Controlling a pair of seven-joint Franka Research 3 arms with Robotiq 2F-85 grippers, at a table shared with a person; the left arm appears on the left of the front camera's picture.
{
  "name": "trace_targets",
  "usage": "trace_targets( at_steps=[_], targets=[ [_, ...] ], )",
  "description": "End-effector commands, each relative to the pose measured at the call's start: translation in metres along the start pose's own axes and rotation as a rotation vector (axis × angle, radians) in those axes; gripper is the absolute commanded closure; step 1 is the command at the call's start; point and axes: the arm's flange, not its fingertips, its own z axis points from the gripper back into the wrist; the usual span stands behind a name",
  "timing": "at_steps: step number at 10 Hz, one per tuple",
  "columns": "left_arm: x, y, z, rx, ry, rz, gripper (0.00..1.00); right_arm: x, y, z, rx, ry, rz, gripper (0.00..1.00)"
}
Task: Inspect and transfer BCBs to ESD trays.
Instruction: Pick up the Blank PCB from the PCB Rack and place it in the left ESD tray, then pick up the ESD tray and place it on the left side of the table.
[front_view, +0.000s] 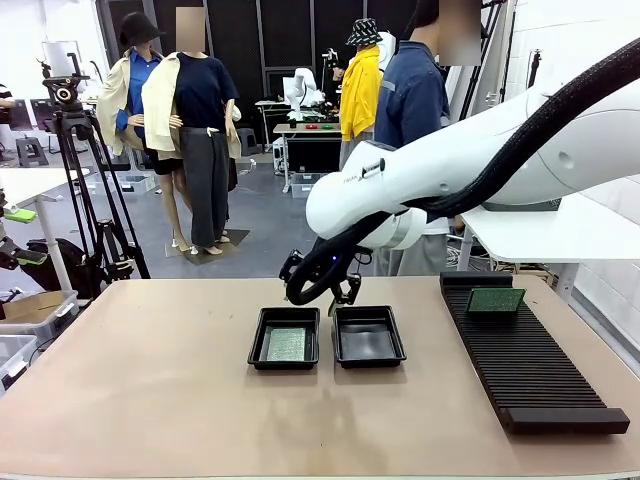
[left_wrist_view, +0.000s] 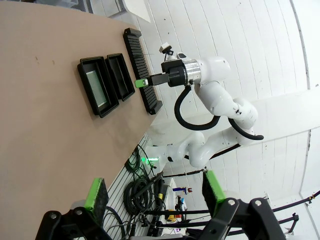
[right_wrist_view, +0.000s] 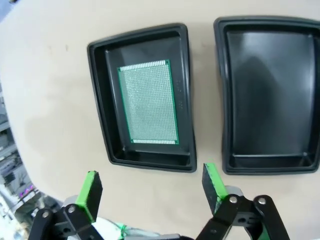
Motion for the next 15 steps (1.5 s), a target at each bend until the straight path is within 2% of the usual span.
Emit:
trace_targets(
  at_steps=[1,2,13,15],
  targets=[
    [-0.001,-0.001,0.001,0.008,0.0,0.0,0.0,0.008,0.011,0.001,-0.071,0.006,0.0,0.0],
    [-0.001,-0.001,0.001,0.008,0.0,0.0,0.0,0.0,0.0,0.0,0.0,0.0,0.0,0.0],
    [0.0,0.0,0.0,0.0,0.0,0.0,0.0,0.003,0.004,0.002,-0.012,0.009,0.005,0.0],
    [-0.001,-0.004,-0.038,0.085,-0.024,0.0,0.0,-0.005,-0.014,0.025,0.064,-0.018,0.036,0.0]
  ],
)
